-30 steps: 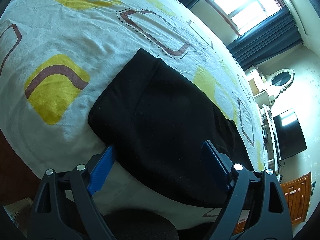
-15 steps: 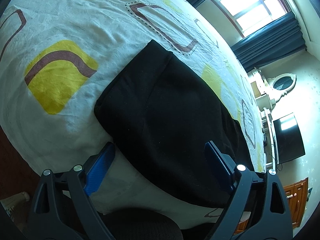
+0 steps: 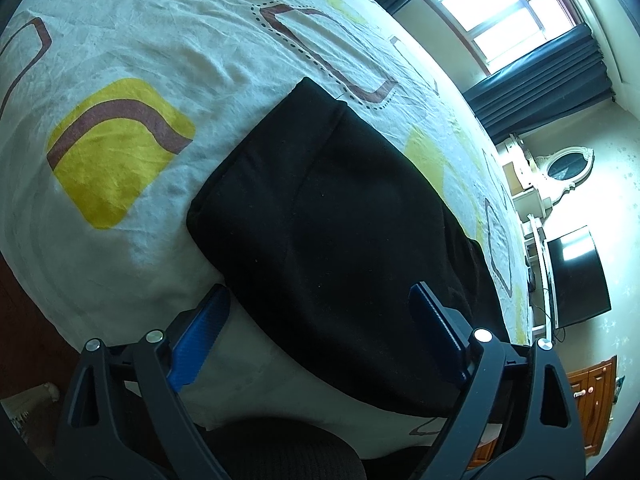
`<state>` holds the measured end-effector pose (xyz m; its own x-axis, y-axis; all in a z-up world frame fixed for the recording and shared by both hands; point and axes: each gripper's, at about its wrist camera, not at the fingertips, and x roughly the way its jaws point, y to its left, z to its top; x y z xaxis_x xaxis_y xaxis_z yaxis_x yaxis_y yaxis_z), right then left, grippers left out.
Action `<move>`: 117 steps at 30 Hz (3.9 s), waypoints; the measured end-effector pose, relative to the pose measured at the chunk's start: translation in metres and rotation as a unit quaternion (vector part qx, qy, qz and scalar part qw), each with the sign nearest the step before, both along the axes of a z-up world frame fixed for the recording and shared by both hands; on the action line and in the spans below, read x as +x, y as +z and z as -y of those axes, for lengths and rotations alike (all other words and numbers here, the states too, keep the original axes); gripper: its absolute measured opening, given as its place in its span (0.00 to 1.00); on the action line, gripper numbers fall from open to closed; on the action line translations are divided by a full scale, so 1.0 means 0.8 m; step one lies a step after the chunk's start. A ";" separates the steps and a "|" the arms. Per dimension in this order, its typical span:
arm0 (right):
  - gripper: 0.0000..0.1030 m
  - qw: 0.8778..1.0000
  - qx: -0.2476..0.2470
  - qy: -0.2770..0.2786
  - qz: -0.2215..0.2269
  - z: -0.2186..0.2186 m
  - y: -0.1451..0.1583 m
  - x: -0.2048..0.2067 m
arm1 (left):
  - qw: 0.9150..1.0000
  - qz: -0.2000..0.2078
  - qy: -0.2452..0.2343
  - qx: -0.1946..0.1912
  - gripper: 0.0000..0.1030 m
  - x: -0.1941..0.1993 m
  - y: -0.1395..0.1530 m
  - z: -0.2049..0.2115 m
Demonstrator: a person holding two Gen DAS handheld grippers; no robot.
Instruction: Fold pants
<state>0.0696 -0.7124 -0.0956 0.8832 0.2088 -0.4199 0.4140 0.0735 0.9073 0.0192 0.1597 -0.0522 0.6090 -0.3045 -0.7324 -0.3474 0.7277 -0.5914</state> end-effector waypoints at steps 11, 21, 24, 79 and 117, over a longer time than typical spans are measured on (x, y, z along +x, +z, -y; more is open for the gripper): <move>0.09 0.992 -0.122 0.037 0.007 -0.028 0.073 -0.022 | 1.000 -0.003 -0.004 0.011 0.88 0.000 0.001 0.005; 0.07 0.990 -0.142 -0.006 0.024 0.000 0.107 -0.163 | 1.000 0.001 -0.014 0.000 0.88 -0.004 0.005 0.011; 0.07 0.995 -0.096 -0.018 -0.025 0.006 0.042 -0.190 | 1.000 0.003 -0.020 0.000 0.89 -0.006 0.008 0.016; 0.60 0.973 -0.183 0.070 -0.121 0.062 0.038 -0.130 | 0.992 0.005 -0.114 0.051 0.89 -0.003 0.016 0.069; 0.19 0.952 -0.144 0.268 -0.012 -0.053 0.143 -0.057 | 0.991 0.027 -0.126 0.040 0.89 0.022 0.047 0.070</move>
